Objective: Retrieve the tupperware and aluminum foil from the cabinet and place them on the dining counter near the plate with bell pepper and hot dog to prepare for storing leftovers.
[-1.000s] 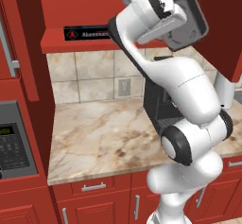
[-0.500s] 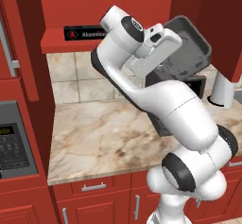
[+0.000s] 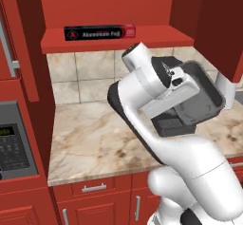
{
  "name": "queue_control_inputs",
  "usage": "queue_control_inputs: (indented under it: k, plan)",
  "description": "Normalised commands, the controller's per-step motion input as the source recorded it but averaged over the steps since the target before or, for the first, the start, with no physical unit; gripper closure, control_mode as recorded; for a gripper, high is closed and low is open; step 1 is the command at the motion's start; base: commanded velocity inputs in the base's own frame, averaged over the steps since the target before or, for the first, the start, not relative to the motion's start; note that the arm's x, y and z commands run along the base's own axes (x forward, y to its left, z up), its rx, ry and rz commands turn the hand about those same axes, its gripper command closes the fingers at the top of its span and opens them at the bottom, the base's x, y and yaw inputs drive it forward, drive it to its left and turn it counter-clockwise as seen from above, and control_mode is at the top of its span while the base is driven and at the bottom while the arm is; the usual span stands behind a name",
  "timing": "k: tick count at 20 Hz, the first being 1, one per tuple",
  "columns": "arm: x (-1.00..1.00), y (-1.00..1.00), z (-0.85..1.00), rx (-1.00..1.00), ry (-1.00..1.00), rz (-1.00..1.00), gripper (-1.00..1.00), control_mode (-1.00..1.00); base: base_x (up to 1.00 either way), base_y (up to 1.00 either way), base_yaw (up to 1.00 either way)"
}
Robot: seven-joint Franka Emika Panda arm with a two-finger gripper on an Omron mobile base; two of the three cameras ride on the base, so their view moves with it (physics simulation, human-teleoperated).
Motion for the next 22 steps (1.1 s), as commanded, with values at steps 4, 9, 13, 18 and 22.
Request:
queue_control_inputs:
  k: [4,9,13,18,22]
  plan:
    - [-0.67,-0.18,-0.34,0.15,0.1,0.18,1.0,-1.0,0.0,0.0,0.0]
    - [-0.12,-0.03,-0.02,0.04,0.02,0.11,1.0,-1.0,0.0,0.0,0.0]
    - [0.0,0.0,0.0,0.0,0.0,0.02,1.0,-1.0,0.0,0.0,0.0]
    - [0.0,0.0,0.0,0.0,0.0,0.0,1.0,1.0,-0.48,0.0,0.0]
    - [0.0,0.0,0.0,0.0,0.0,0.0,1.0,1.0,-1.0,-0.09,-0.02]
